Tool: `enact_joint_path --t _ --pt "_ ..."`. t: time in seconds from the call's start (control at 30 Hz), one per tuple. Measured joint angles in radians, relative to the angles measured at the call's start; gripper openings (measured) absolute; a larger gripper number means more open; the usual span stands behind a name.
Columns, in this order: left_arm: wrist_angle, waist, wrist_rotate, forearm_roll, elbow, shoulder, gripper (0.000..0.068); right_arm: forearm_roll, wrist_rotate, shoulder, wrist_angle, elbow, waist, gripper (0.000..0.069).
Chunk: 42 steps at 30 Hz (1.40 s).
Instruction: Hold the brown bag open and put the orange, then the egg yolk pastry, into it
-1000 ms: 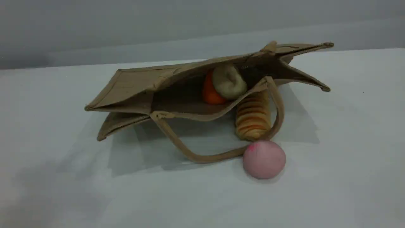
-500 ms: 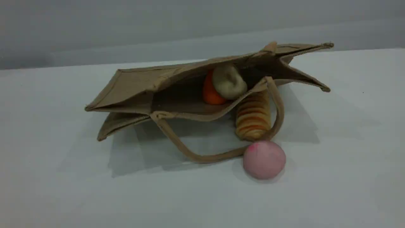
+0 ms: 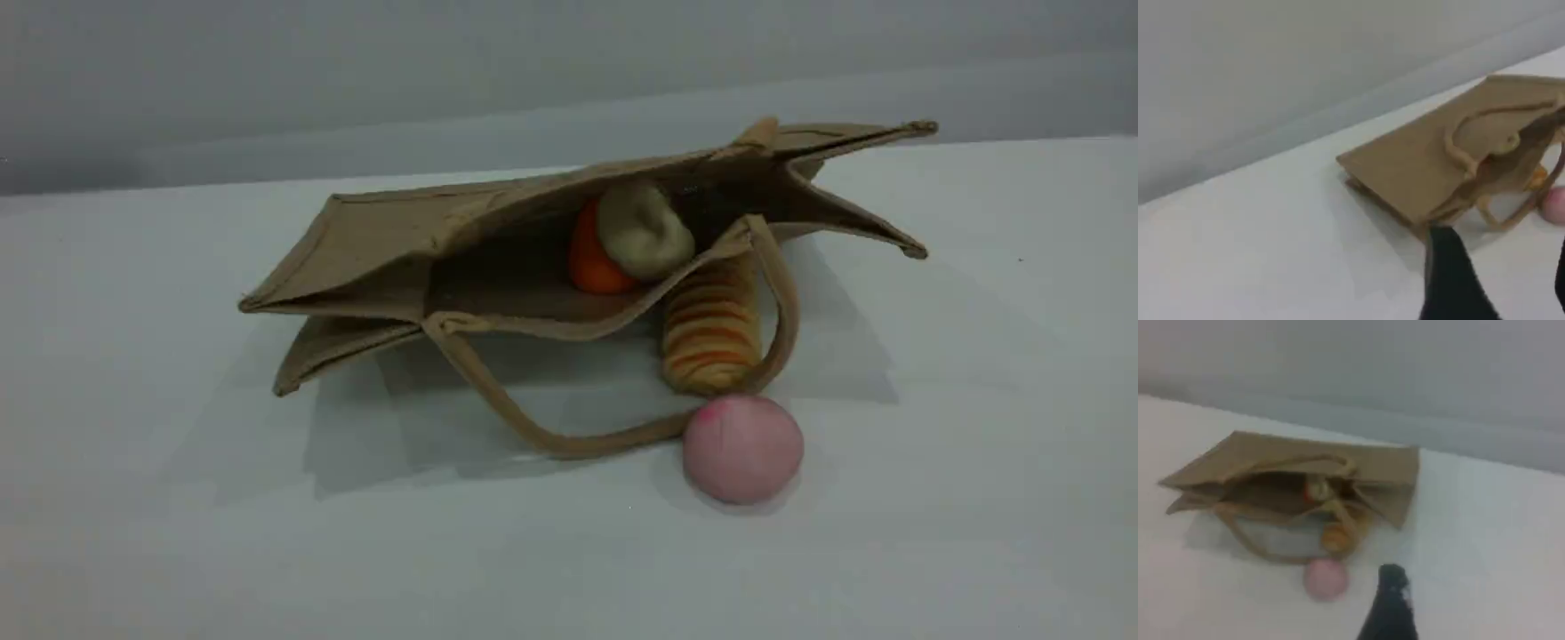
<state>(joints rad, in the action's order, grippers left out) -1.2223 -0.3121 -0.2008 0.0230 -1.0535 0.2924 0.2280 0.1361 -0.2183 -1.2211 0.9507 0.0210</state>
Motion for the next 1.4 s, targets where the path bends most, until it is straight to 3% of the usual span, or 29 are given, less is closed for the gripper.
enact_joint_path --t 0.33,0.57,0.93,1.27,1.4 --pt "0.004 0.000 0.028 -0.015 0.277 -0.097 0.0349 -0.038 0.066 0.153 0.006 -0.250 0.030 0.0527" --pt "0.025 0.000 0.081 -0.060 0.444 -0.097 0.0349 -0.055 0.079 0.153 0.091 -0.415 0.030 0.0527" --pt "0.082 0.000 0.170 -0.076 0.488 -0.097 0.0351 -0.056 0.086 0.153 0.125 -0.426 0.030 0.0527" --pt "0.134 0.000 0.188 -0.072 0.534 -0.097 0.0351 -0.054 0.086 0.153 0.123 -0.427 0.030 0.0527" --pt "0.150 0.000 0.245 -0.073 0.550 -0.097 0.0351 -0.054 0.086 0.153 0.122 -0.427 0.030 0.0527"
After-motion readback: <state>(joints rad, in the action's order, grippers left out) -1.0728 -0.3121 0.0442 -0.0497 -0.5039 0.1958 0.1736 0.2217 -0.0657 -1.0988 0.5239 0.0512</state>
